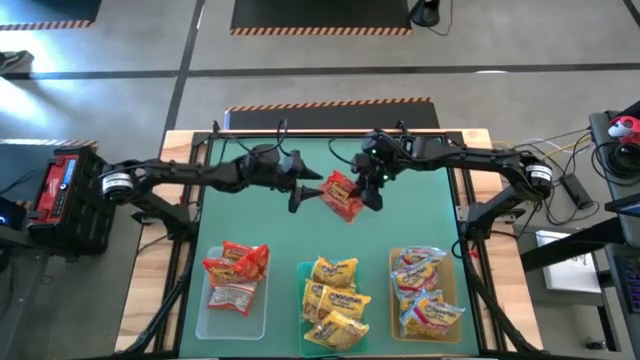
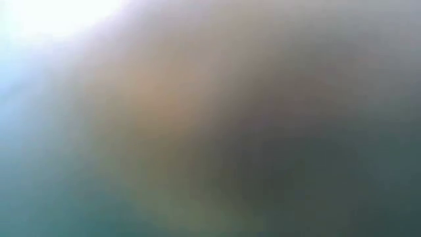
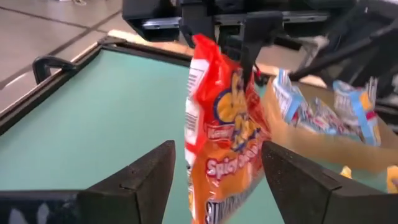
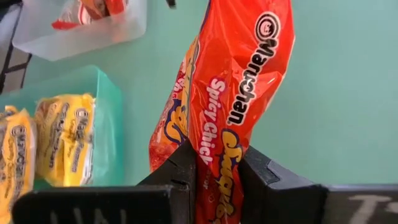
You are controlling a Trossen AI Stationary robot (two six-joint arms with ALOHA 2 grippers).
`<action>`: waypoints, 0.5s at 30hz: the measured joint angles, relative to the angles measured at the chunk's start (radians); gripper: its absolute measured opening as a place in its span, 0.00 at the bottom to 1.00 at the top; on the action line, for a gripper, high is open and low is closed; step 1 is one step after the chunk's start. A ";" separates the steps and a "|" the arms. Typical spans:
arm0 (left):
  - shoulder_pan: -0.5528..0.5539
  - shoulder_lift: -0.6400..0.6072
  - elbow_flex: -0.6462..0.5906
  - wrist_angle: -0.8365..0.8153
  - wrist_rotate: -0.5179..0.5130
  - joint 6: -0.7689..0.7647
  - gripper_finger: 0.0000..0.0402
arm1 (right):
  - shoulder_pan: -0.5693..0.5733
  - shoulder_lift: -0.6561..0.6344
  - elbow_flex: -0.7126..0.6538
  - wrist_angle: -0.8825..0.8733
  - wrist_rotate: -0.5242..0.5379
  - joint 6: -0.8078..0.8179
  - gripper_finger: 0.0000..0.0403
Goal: Sort Maruchan noodles
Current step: Put the orange noodle pack into the white bin
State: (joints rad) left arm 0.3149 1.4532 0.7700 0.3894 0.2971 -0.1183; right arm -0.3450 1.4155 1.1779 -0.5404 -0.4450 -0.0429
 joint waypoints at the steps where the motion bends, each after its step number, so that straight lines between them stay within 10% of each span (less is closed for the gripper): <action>1: 0.000 -0.002 0.017 -0.039 0.000 0.010 0.57 | 0.000 0.000 0.003 -0.015 0.000 -0.004 0.15; 15: 0.000 0.028 0.120 -0.158 -0.031 0.092 0.70 | 0.003 0.000 0.009 -0.028 -0.007 -0.252 0.15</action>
State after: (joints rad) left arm 0.3149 1.4816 0.8898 0.2312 0.2663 -0.0264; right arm -0.3424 1.4158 1.1866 -0.5686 -0.4525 -0.2949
